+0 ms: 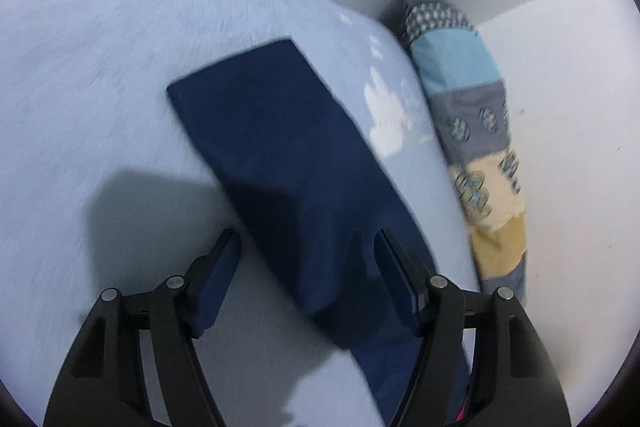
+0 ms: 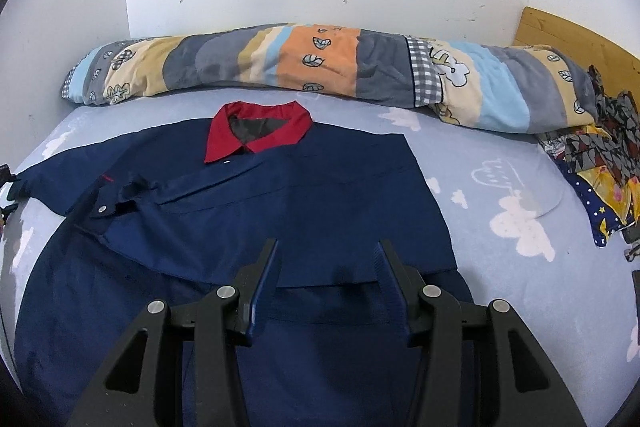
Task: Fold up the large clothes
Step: 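Lift the sleeve with the left gripper, lay it across the front, release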
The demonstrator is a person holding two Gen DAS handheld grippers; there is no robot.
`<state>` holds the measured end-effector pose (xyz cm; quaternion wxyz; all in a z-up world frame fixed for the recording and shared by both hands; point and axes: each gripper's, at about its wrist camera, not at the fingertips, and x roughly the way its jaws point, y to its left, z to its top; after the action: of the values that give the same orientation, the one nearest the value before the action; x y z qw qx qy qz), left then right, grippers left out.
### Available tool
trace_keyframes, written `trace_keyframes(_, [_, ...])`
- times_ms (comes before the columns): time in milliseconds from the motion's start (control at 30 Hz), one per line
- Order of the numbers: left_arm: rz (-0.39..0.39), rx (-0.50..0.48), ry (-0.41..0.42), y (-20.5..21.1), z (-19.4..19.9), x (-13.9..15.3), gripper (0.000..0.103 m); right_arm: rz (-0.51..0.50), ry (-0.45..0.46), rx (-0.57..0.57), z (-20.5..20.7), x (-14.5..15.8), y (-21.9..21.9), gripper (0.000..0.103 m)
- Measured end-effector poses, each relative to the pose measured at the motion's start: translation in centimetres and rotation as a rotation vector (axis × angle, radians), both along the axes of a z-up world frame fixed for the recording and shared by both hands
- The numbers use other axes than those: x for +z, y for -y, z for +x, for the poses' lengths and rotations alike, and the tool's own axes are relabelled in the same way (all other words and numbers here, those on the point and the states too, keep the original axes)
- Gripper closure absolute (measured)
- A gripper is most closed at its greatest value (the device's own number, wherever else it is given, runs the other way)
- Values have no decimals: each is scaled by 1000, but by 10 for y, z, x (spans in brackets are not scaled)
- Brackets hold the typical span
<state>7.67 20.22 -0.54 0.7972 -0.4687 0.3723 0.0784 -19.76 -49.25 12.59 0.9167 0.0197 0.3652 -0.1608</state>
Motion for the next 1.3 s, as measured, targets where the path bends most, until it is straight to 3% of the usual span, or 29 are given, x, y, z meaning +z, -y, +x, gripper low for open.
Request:
trace_keyframes(167, [-32, 53, 93, -9, 23, -9, 35, 9, 28, 2, -1, 2, 2, 54])
trace_keyframes(233, [-22, 53, 139, -8, 25, -5, 95, 2, 33, -14, -1, 1, 4, 54])
trace_keyframes(267, [-29, 50, 139, -8, 27, -5, 101, 8, 31, -20, 0, 0, 6, 54])
trace_keyframes(500, [71, 1, 167, 5, 22, 41, 101, 59, 48, -60, -2, 2, 20, 54])
trace_keyframes(767, [162, -156, 256, 75, 21, 143, 101, 116, 100, -99, -12, 15, 34, 54])
trace_keyframes(967, [209, -330, 345, 170, 9, 235, 101, 135, 166, -123, -25, 32, 43, 54])
trace_keyframes(1100, [230, -476, 401, 257, -7, 290, 101, 141, 200, -135, -36, 42, 52, 54])
trace_keyframes(1300, [224, -668, 448, 380, -39, 327, 101, 176, 254, -163, -59, 56, 73, 54])
